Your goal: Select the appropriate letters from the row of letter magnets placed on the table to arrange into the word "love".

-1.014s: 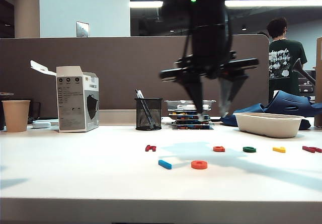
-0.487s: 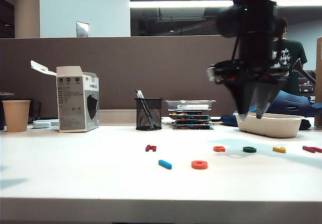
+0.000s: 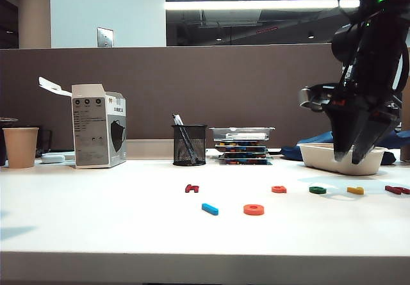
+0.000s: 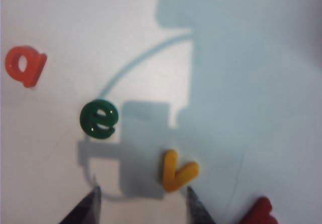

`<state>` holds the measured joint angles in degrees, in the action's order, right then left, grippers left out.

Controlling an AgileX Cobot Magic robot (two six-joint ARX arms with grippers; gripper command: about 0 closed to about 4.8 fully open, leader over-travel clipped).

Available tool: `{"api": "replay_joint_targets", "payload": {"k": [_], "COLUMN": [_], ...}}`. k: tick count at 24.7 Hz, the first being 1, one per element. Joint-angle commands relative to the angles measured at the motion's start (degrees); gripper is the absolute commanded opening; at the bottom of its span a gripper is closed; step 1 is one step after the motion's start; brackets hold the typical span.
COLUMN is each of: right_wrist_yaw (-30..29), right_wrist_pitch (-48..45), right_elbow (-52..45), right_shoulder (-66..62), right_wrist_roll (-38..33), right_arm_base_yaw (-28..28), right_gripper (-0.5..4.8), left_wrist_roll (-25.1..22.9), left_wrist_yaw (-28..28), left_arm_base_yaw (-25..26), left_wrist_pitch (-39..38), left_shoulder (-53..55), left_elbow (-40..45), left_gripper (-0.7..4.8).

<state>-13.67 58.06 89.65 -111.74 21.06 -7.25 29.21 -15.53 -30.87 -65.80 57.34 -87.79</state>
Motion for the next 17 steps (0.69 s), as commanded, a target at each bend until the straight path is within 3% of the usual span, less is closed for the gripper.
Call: {"api": "replay_joint_targets", "payload": {"k": [1, 17], "right_wrist_yaw": [-0.4, -0.6], "right_wrist_pitch": [-2.2, -3.9], "right_elbow": [-0.6, -1.7], "right_shoulder": [-0.2, -3.8], "right_wrist_roll": [1.5, 1.8], "right_arm_base_yaw": [-0.1, -0.3], "right_gripper": [2.07, 2.06], "left_wrist_roll": [-0.3, -0.3], "left_wrist_yaw": [0.5, 0.5], "left_arm_base_yaw": [0.0, 0.0], "left_wrist_pitch": [0.3, 0.2], "left_shoulder": [-0.1, -0.1], "left_elbow": [-0.2, -0.2], "left_gripper": [-0.05, -0.05]}}
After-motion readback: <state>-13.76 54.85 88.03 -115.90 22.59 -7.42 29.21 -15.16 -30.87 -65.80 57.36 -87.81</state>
